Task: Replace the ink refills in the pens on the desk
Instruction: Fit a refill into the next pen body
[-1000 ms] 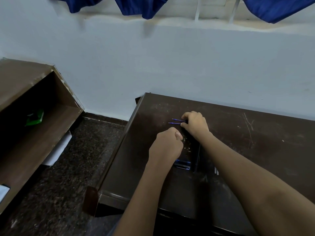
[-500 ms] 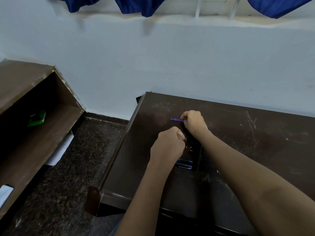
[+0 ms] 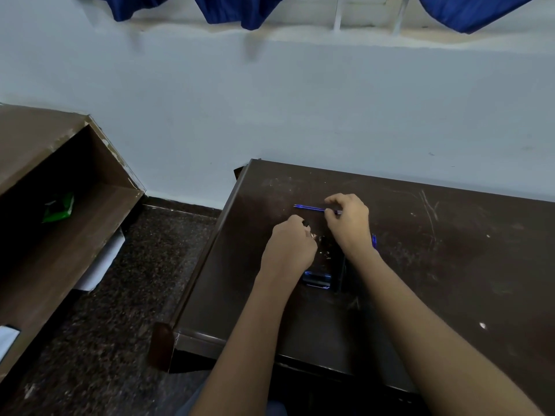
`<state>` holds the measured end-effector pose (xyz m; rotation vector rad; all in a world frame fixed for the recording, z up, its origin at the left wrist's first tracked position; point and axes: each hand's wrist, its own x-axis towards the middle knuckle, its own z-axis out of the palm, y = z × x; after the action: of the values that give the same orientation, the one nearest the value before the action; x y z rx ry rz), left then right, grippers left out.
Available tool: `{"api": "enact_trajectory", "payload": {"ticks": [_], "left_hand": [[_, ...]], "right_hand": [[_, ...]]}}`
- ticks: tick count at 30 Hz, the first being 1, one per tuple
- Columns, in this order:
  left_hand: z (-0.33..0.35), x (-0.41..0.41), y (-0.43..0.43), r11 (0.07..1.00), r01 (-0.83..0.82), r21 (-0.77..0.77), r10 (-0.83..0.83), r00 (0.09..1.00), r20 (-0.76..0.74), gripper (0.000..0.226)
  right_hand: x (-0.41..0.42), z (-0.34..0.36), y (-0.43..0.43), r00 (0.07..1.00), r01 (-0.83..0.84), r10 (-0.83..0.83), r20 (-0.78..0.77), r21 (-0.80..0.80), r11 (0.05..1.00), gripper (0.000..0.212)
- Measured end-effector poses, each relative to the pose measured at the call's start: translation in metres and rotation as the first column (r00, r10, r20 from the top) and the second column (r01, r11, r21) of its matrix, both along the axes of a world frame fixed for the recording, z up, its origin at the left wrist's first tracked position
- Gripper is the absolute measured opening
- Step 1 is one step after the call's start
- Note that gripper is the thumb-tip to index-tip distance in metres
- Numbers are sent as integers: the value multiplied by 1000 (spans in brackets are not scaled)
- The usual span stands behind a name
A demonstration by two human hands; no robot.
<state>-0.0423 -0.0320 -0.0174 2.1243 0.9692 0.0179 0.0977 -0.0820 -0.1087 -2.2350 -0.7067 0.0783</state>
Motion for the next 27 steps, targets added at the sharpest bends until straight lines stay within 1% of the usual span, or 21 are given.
{"api": "enact_trajectory", "payload": {"ticks": [2,3,5,7,10,14,17,20,24,26,27], "left_hand": [[0,-2,-1,1000,5,-29,-4,999,32,30],[2,-4,-2,999,7,-41,-5,999,43,30],[5,-5,-4,998,19,-56,-16,999,41,30],[8,-4,-6,998,29,-59,-29,1000,-2,32],[12,-1,-8,996,49,-71,-54,996,-77,32],[16,2,-10,993,69,-94,-81,988,-132,32],[16,2,-10,993,69,-101,-83,985,-148,32],[15,2,-9,993,68,-99,-82,986,-148,32],[14,1,-9,992,88,-89,-100,985,-138,34],[13,1,-8,993,92,-75,-102,986,-132,31],[12,1,-8,993,89,-71,-98,986,-136,28]], "right_hand": [[-8,-1,-21,993,118,-117,-28,38,992,22],[-10,-2,-32,983,181,-179,-50,32,983,21],[-12,-5,-53,952,282,-284,-109,-38,959,23],[-13,-6,-73,920,335,-358,-159,-155,929,26],[-16,-9,-90,889,335,-404,-216,-296,895,29],[-17,-13,-92,825,321,-450,-342,-373,871,28],[-9,-10,-91,802,312,-463,-378,-396,864,24],[0,-7,-91,764,284,-464,-448,-413,865,31],[6,2,-93,709,258,-478,-519,-440,860,29],[6,9,-94,725,237,-462,-511,-444,864,29],[4,12,-93,746,242,-430,-509,-395,886,29]]}}
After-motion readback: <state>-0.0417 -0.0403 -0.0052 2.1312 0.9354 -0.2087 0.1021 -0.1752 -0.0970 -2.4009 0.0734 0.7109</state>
